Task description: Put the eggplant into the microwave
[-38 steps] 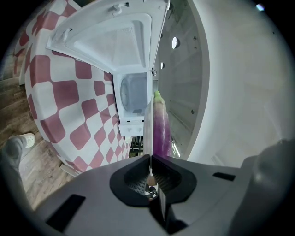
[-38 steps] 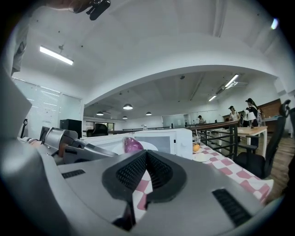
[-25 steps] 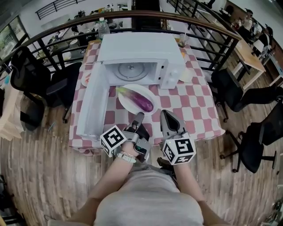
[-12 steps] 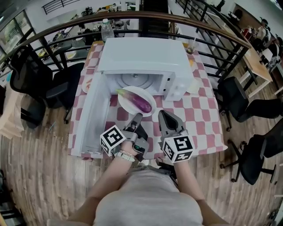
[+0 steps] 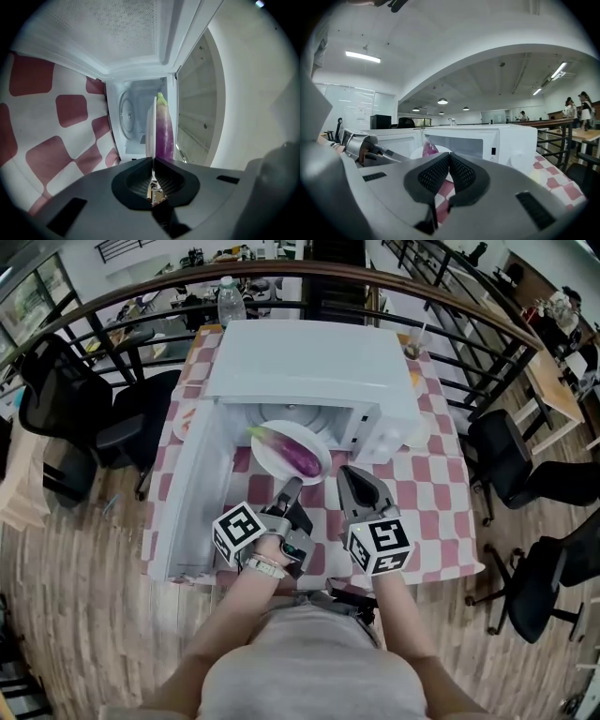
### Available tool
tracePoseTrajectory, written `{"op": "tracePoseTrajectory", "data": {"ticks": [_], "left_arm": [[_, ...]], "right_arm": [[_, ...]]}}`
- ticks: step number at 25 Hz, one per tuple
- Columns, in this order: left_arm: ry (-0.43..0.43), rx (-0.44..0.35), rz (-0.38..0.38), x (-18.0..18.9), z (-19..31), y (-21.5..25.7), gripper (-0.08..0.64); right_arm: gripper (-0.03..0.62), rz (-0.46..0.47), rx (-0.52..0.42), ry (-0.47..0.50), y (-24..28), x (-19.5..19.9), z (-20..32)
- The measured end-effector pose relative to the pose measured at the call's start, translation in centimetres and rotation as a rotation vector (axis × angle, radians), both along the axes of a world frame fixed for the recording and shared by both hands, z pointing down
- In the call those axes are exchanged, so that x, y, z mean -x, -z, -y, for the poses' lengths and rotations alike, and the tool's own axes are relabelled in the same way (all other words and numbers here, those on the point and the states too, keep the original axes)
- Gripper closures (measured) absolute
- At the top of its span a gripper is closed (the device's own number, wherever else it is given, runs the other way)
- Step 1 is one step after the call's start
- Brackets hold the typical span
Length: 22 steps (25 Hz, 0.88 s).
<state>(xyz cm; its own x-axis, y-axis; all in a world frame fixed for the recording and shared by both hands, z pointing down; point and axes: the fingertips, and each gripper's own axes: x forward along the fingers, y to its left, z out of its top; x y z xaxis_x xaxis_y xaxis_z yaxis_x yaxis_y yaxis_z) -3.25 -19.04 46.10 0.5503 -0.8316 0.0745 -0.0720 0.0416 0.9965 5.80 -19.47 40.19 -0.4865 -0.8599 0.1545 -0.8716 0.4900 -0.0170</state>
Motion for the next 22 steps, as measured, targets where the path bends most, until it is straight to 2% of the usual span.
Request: {"op": "tracePoseTrajectory", "data": {"ticks": [8,16,22], "left_arm": [[-0.007,0.009,-0.005,0.3,2.2,-1.4,0.543],[-0.012,0.016,-0.041,0.3,4.8,-2.8,0.543],[0.007,0.018,-0.032,0.5,6.9,-4.6,0.543]], "right_arm": [[0.569,-0.039,0.008,0.08,-1.8,2.3,1.4],[0.569,-0.056,0.024,0.073,-3.5,2.9,3.3],[0.569,-0.05,0.036,0.065,-4.9,2.8,4.3]]}}
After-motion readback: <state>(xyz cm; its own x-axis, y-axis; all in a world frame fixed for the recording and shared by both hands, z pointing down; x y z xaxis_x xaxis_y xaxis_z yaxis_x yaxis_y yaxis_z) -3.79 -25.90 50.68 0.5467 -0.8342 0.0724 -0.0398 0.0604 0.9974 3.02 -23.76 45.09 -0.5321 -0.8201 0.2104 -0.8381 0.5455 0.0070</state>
